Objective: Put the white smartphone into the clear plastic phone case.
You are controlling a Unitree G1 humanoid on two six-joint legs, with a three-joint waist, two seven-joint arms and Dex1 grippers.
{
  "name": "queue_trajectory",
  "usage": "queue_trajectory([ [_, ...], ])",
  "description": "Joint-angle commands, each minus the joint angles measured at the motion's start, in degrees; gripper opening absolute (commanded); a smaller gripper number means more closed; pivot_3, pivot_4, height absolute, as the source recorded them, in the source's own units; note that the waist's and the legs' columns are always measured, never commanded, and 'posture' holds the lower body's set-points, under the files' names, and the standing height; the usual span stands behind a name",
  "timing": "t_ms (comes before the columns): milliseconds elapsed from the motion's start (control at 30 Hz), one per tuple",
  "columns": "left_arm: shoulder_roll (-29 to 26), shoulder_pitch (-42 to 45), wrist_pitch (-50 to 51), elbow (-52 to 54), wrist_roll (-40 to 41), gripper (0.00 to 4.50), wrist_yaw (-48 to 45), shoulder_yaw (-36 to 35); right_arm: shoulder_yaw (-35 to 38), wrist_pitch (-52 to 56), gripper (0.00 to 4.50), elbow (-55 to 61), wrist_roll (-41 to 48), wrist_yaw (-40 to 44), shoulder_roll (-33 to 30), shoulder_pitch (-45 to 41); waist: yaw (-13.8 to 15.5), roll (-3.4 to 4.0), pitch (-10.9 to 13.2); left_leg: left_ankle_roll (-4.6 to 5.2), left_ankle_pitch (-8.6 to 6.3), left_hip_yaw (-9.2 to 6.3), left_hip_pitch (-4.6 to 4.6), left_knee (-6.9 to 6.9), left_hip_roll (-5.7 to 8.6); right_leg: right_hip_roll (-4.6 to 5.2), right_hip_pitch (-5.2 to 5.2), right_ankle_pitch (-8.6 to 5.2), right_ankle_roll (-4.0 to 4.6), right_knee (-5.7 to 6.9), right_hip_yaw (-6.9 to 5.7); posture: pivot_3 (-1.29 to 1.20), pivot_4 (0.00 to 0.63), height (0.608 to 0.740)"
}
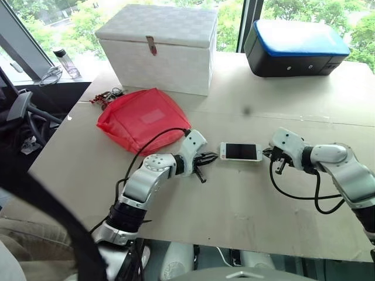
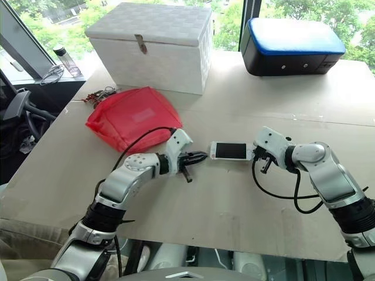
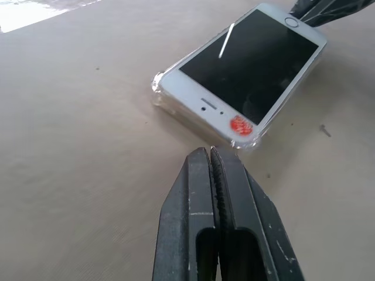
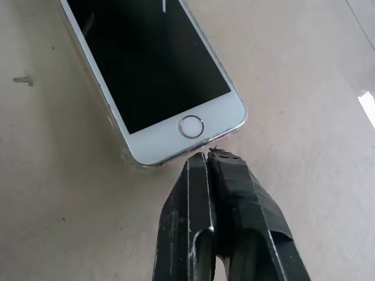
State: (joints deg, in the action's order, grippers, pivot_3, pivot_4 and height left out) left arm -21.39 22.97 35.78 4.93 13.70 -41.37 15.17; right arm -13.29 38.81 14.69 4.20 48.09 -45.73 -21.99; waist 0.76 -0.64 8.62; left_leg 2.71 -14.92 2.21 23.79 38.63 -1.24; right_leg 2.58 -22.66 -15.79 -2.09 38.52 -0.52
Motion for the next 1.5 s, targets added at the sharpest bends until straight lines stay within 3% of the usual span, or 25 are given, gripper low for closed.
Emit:
queue_trajectory([
  [33,0.5,0.9,-1.0,0.5,-0.2,0.05,-0.4,0.4,-1.0,-1.7,0.0,1.0,-0.4,1.5,0.1,-1.5,0.0,0.0,0.0,0.0,0.0,0.0,0.0,0.0,0.0,0.0,0.0,0.0,0.0,0.0,0.0,0.0,0.15,0.74],
  [267,1.3,1.6,-1.6,-0.6,-1.4,0.05,-0.4,0.7,-6.1,0.0,0.0,2.8,-3.2,3.2,1.5,-3.4,-0.2,0.0,0.0,0.0,0.0,0.0,-0.04,0.0,-0.01,-0.01,0.0,0.0,0.0,0.03,0.01,0.0,0.15,0.74],
  [533,1.4,0.9,-1.9,0.0,-1.9,0.05,-0.6,0.0,-6.0,0.6,0.0,3.5,-4.2,2.4,3.6,-2.4,-0.4,0.0,0.0,0.0,0.0,0.0,-0.06,0.0,-0.02,-0.02,0.0,0.0,0.0,0.1,0.02,0.0,0.15,0.74],
  [767,-1.4,1.9,-2.4,2.3,4.1,0.05,-4.0,-8.4,7.8,3.1,0.0,3.8,-0.1,-0.1,1.1,2.2,0.0,-0.01,0.0,0.0,0.0,0.0,0.0,0.01,-0.02,0.09,-0.02,0.0,0.0,0.08,0.0,0.0,0.15,0.74],
  [933,0.1,6.1,-3.6,-2.4,3.2,0.05,-6.3,-4.7,13.2,6.0,0.0,4.5,6.1,-0.3,4.0,2.6,0.1,-0.02,0.0,0.0,0.0,-0.01,-0.01,0.02,0.02,0.06,0.02,0.0,0.0,0.07,-0.04,0.0,0.15,0.74],
  [1200,5.9,11.6,-8.8,-18.2,-3.5,0.05,-5.8,2.1,9.6,9.2,0.0,-0.3,8.2,-2.6,9.5,-4.3,-0.3,-0.03,0.0,0.01,0.0,0.08,-0.02,0.03,0.02,-0.1,-0.06,0.0,0.0,0.15,-0.05,0.0,0.15,0.74],
  [1500,5.3,9.3,-8.5,-17.6,-5.7,0.05,-5.2,3.0,0.3,12.8,0.0,-6.4,6.6,-0.4,8.0,-5.2,-0.1,-0.05,-0.1,0.02,-0.01,0.11,-0.09,0.04,-0.01,-0.08,0.01,0.0,0.0,0.13,-0.02,0.0,0.15,0.74],
])
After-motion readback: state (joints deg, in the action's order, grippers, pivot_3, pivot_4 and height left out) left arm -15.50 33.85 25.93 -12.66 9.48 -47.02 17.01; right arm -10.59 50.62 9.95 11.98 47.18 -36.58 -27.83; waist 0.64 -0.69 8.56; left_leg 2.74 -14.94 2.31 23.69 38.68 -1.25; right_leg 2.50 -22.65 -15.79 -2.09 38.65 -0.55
